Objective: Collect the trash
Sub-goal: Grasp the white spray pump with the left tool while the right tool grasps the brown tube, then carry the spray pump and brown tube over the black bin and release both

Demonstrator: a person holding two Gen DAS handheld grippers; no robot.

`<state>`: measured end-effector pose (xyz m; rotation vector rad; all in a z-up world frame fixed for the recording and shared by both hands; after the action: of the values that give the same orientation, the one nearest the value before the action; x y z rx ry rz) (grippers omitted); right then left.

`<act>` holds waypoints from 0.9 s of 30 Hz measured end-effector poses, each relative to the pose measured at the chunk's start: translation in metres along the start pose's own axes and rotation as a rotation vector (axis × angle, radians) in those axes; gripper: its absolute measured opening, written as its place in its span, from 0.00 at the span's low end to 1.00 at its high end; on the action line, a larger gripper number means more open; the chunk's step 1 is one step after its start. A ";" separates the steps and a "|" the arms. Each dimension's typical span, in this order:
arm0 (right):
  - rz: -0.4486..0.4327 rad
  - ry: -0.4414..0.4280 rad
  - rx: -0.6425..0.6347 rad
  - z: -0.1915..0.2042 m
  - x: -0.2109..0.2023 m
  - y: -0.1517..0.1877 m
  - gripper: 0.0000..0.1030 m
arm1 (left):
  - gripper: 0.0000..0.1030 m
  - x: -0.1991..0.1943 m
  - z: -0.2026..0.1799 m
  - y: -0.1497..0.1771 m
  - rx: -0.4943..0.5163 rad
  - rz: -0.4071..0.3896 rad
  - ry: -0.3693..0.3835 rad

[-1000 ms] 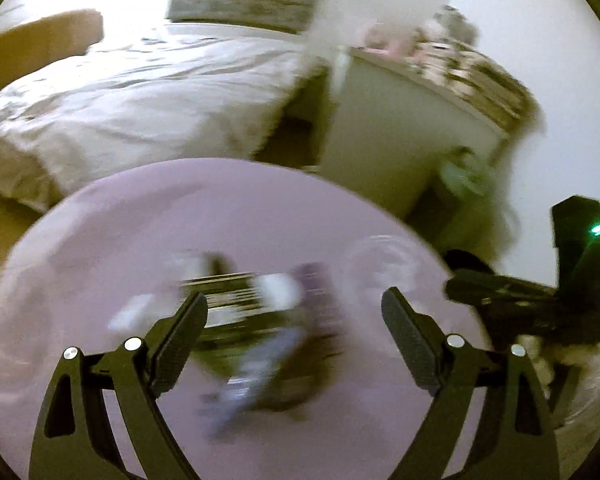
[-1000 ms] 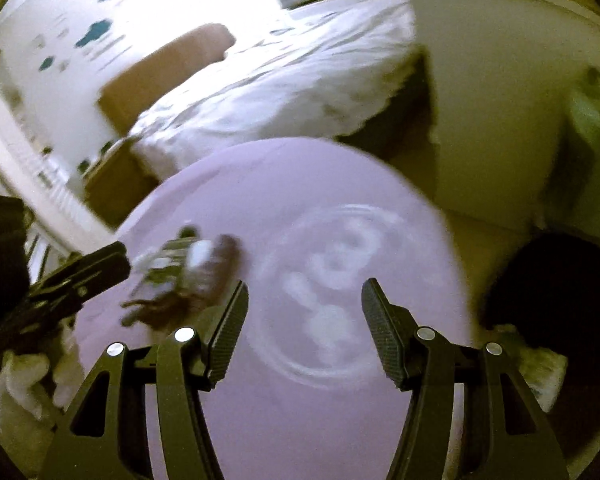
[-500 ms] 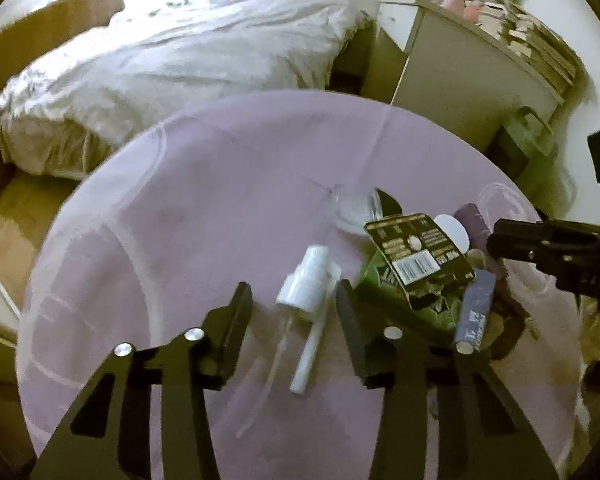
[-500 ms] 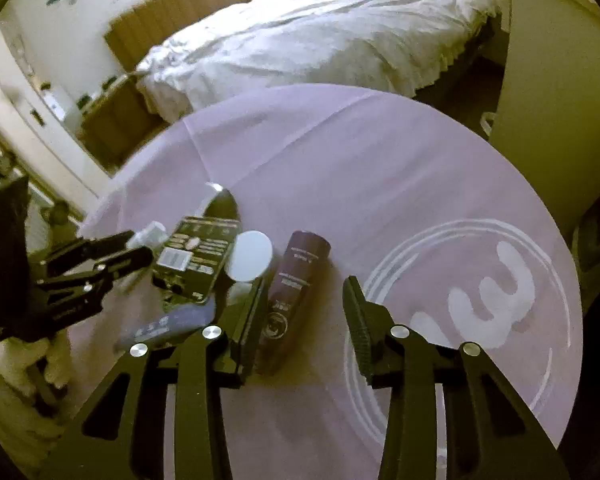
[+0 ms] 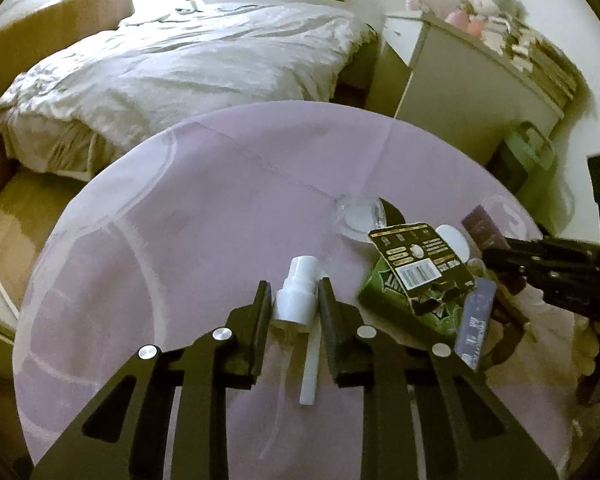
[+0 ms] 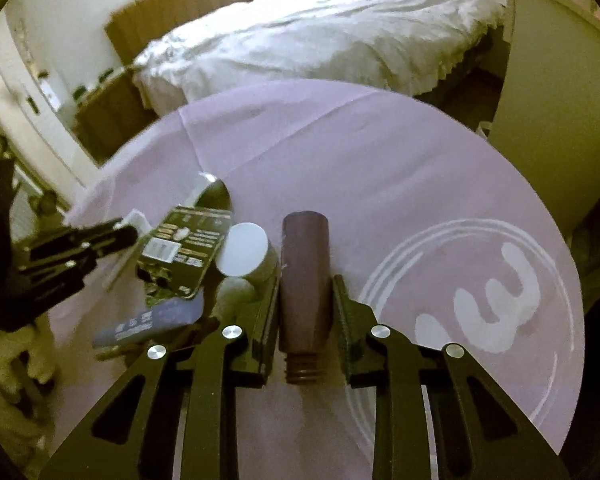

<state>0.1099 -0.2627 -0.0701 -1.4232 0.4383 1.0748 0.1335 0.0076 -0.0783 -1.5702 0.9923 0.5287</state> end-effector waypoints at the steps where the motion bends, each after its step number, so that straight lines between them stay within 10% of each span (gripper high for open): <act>1: -0.016 -0.005 0.004 -0.001 -0.004 0.000 0.25 | 0.23 -0.004 -0.001 0.000 -0.006 -0.007 0.009; 12: -0.205 -0.007 0.128 -0.057 -0.097 0.027 0.25 | 0.23 -0.038 -0.109 -0.020 0.102 -0.047 0.215; 27: -0.230 0.202 0.436 -0.217 -0.164 0.136 0.25 | 0.23 0.028 -0.320 -0.002 0.250 0.148 0.524</act>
<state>-0.0058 -0.5437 -0.0533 -1.1597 0.5977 0.6054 0.0930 -0.3058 -0.0184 -1.4418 1.5156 0.0777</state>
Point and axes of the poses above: each gripper's, at about its wrist camera, not at the fingertips, and x roughly the way its jaws point, z to its left, y to its underside, the point moved 2 cm from there along x, roughly the way its jaws point, and after that the axes turned 8 degrees about -x, right-handed, at the moved point
